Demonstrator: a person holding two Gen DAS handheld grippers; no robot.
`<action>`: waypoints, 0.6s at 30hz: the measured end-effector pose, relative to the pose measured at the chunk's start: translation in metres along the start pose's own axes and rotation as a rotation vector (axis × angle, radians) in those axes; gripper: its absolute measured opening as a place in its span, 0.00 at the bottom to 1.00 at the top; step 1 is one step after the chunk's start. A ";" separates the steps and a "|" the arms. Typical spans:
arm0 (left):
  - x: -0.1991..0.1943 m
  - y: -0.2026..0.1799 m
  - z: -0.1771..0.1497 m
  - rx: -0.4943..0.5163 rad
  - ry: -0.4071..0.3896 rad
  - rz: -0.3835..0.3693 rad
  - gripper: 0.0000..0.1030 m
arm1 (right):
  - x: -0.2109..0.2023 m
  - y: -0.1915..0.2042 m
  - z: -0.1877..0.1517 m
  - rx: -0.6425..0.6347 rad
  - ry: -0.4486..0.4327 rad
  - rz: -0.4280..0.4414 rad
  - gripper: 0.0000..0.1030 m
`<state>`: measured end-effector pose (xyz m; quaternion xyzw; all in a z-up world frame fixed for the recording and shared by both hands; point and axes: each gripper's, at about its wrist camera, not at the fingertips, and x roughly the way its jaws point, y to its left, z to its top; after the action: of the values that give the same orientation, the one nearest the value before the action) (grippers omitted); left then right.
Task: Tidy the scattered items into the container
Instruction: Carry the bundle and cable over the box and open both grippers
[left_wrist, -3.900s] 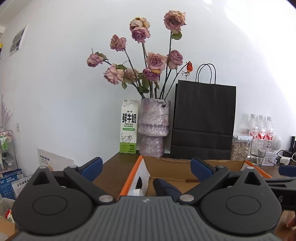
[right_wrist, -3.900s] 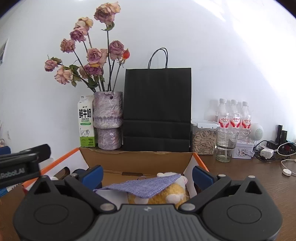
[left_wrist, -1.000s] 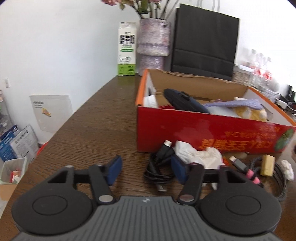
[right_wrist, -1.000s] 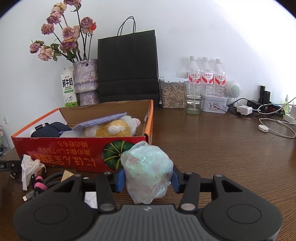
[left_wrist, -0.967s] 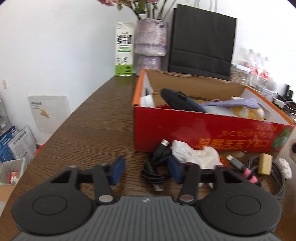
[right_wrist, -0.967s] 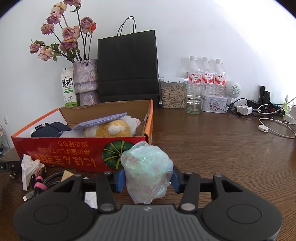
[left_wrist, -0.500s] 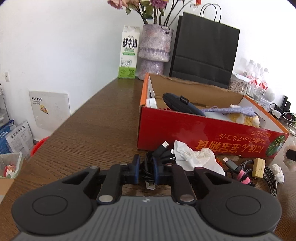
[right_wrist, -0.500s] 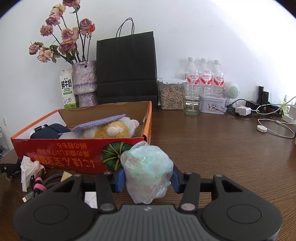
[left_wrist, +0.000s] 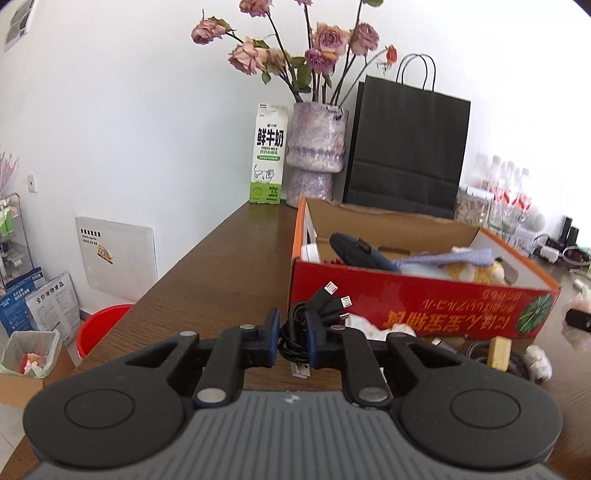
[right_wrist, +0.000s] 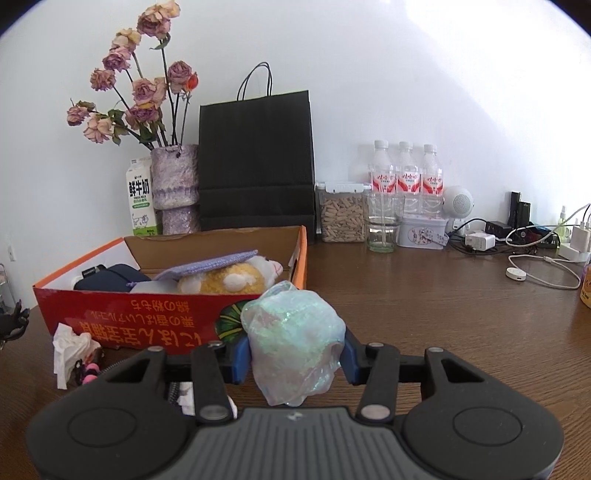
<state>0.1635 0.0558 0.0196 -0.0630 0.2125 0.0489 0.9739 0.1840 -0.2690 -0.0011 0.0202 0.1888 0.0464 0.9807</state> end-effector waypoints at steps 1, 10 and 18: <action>-0.002 -0.001 0.003 -0.006 -0.006 -0.005 0.15 | -0.002 0.001 0.002 0.005 -0.007 0.008 0.45; -0.004 -0.032 0.045 -0.007 -0.098 -0.070 0.15 | 0.001 0.032 0.035 0.038 -0.063 0.102 0.44; 0.040 -0.078 0.076 -0.033 -0.140 -0.093 0.15 | 0.042 0.080 0.076 0.021 -0.093 0.143 0.44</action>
<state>0.2408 -0.0079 0.0796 -0.0854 0.1398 0.0112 0.9864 0.2444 -0.1873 0.0589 0.0462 0.1414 0.1131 0.9824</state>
